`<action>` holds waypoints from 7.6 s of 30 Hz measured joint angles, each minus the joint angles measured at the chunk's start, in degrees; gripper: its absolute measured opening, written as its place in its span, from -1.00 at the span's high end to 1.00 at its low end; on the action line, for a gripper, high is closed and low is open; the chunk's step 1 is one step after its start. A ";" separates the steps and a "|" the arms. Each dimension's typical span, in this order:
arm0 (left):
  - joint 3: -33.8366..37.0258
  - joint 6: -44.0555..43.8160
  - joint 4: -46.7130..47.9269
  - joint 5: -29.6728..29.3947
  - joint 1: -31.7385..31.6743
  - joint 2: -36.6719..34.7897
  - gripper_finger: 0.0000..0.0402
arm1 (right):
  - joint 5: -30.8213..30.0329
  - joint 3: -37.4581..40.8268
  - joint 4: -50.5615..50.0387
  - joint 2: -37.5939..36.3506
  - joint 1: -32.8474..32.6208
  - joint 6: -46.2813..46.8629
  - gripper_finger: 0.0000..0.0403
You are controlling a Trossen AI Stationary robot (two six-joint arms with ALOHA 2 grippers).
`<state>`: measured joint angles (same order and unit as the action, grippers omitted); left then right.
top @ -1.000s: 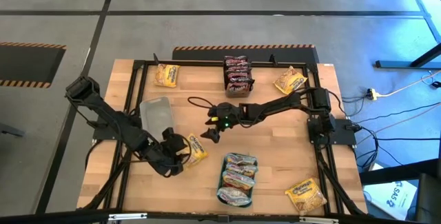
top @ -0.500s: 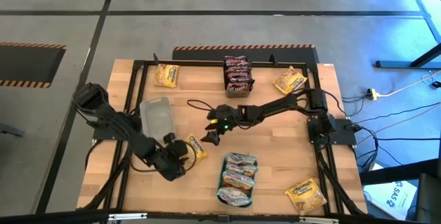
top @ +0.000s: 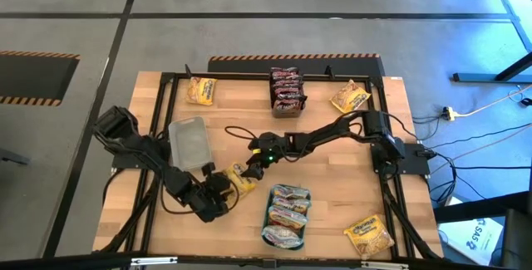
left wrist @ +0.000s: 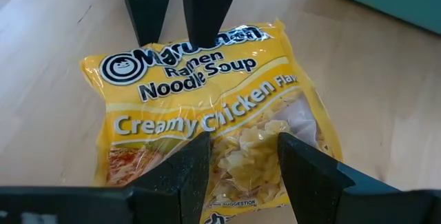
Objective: Sort Maruchan noodles
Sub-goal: Put the yellow noodle pack into the white bin
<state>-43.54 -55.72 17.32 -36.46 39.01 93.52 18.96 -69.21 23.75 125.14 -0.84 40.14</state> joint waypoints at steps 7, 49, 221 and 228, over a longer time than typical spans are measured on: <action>0.10 0.78 -1.60 -1.50 0.06 0.34 0.18 | -0.93 0.02 0.35 0.09 -0.33 0.79 -0.94; 0.23 8.13 -7.67 -5.64 -1.12 0.45 0.18 | -3.52 -3.06 3.70 0.79 -3.96 -3.56 -0.10; 1.04 29.72 53.84 4.52 -40.60 -45.82 0.61 | -23.87 -2.25 -25.67 -20.65 -9.64 -45.35 -0.21; 0.89 30.89 50.89 7.04 -43.85 -44.11 0.61 | -23.84 -2.25 -26.93 -20.65 -9.64 -47.07 -0.21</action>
<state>-42.66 -24.83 68.21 -29.42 -4.85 49.41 -4.89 -71.46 -3.18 104.49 -10.48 -6.93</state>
